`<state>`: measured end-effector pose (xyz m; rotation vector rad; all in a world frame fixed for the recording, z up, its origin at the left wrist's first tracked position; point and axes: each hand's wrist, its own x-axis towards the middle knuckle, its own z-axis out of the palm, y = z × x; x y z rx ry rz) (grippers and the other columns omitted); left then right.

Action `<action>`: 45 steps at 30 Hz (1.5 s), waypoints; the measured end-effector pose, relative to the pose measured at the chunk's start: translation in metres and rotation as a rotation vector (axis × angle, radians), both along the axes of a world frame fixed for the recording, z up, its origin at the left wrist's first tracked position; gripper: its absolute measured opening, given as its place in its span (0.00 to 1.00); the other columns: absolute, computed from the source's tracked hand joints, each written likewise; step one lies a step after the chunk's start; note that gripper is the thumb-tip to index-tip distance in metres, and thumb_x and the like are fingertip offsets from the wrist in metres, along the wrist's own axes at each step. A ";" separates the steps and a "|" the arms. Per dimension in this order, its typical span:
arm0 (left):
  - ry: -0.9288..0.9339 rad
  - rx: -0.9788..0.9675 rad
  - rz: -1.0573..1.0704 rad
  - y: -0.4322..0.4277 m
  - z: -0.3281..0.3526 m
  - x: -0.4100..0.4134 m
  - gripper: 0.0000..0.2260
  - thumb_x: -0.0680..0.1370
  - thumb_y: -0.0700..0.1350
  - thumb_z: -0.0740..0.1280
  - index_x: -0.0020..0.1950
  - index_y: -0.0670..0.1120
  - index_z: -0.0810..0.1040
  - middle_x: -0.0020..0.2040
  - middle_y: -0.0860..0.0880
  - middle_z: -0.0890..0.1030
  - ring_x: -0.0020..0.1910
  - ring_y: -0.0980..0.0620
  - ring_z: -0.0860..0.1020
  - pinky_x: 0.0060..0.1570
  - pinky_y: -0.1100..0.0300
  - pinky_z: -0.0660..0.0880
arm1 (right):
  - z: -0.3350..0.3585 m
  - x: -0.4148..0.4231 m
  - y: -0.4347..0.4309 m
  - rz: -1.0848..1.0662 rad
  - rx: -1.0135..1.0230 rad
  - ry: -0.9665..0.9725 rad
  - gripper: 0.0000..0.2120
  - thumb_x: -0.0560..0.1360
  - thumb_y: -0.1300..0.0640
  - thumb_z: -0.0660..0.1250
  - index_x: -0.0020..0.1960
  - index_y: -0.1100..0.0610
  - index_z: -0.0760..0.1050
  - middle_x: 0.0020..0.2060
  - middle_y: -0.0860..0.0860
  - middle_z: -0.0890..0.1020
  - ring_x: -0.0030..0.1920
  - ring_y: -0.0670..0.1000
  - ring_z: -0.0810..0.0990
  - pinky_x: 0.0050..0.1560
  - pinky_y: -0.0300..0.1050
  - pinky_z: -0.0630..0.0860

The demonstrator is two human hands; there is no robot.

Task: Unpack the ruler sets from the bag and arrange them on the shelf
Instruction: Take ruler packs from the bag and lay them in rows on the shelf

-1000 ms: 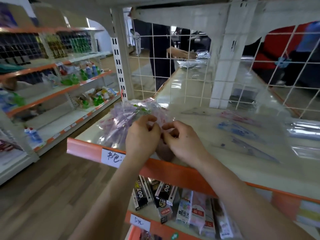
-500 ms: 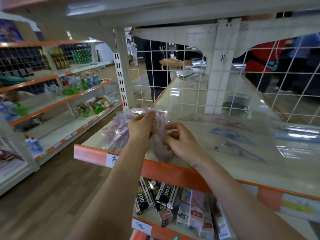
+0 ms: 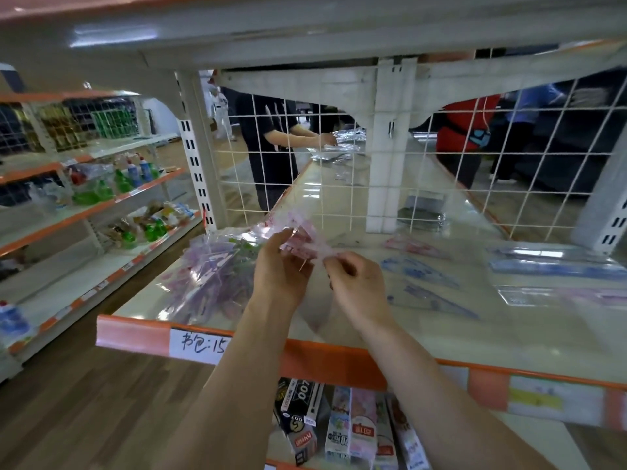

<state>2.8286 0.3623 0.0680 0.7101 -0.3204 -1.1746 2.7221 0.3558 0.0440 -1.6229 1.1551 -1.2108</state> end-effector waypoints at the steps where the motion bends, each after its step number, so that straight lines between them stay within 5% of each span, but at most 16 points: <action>1: 0.009 0.001 -0.020 0.001 0.000 -0.001 0.07 0.77 0.39 0.62 0.42 0.42 0.77 0.32 0.46 0.81 0.35 0.49 0.78 0.42 0.56 0.74 | -0.001 0.000 -0.001 -0.005 0.000 -0.012 0.13 0.76 0.55 0.64 0.36 0.60 0.77 0.27 0.52 0.74 0.29 0.47 0.70 0.32 0.42 0.66; 5: -0.021 0.050 -0.083 0.001 -0.002 -0.002 0.04 0.77 0.41 0.65 0.45 0.42 0.78 0.36 0.47 0.81 0.38 0.50 0.78 0.42 0.59 0.75 | 0.000 -0.005 -0.001 -0.014 -0.081 0.001 0.14 0.79 0.54 0.62 0.40 0.60 0.79 0.28 0.52 0.75 0.27 0.43 0.70 0.28 0.34 0.62; 10: -0.090 0.031 -0.132 0.001 -0.003 -0.004 0.06 0.77 0.45 0.65 0.47 0.44 0.78 0.39 0.47 0.83 0.41 0.49 0.79 0.46 0.56 0.75 | 0.009 -0.024 -0.012 -0.051 -0.126 0.125 0.10 0.77 0.55 0.63 0.57 0.52 0.79 0.47 0.46 0.82 0.45 0.45 0.78 0.45 0.37 0.73; 13: -0.159 0.028 -0.149 -0.001 -0.004 -0.004 0.06 0.77 0.45 0.67 0.50 0.44 0.79 0.42 0.46 0.83 0.41 0.49 0.80 0.45 0.55 0.77 | 0.020 -0.039 -0.018 -0.036 -0.189 0.281 0.08 0.77 0.54 0.65 0.54 0.48 0.79 0.43 0.40 0.79 0.44 0.42 0.77 0.43 0.33 0.71; 20: -0.221 0.135 -0.046 -0.001 -0.004 -0.006 0.05 0.75 0.45 0.70 0.47 0.44 0.80 0.34 0.47 0.81 0.32 0.51 0.78 0.31 0.58 0.76 | 0.028 -0.046 -0.022 0.007 -0.359 0.610 0.14 0.76 0.50 0.67 0.61 0.47 0.77 0.44 0.45 0.80 0.43 0.46 0.76 0.43 0.41 0.72; 29: -0.216 0.155 -0.008 0.000 -0.001 -0.006 0.05 0.77 0.45 0.67 0.47 0.45 0.81 0.36 0.47 0.82 0.31 0.52 0.76 0.28 0.60 0.72 | 0.033 -0.062 -0.033 0.044 -0.491 0.774 0.14 0.76 0.53 0.66 0.60 0.51 0.79 0.50 0.49 0.77 0.54 0.50 0.74 0.50 0.45 0.72; 37: -0.362 0.200 -0.173 -0.008 0.000 -0.007 0.03 0.76 0.43 0.69 0.48 0.44 0.79 0.36 0.48 0.80 0.28 0.56 0.75 0.25 0.64 0.72 | 0.051 -0.091 -0.053 0.045 -0.574 0.995 0.07 0.77 0.52 0.63 0.50 0.52 0.78 0.49 0.47 0.79 0.54 0.50 0.74 0.45 0.43 0.68; 45: -0.467 0.226 -0.156 -0.033 0.006 0.000 0.02 0.77 0.41 0.68 0.44 0.46 0.78 0.35 0.48 0.78 0.25 0.58 0.75 0.23 0.67 0.70 | 0.066 -0.116 -0.090 0.021 -0.552 1.042 0.09 0.77 0.54 0.63 0.51 0.56 0.78 0.49 0.50 0.79 0.55 0.52 0.73 0.49 0.46 0.71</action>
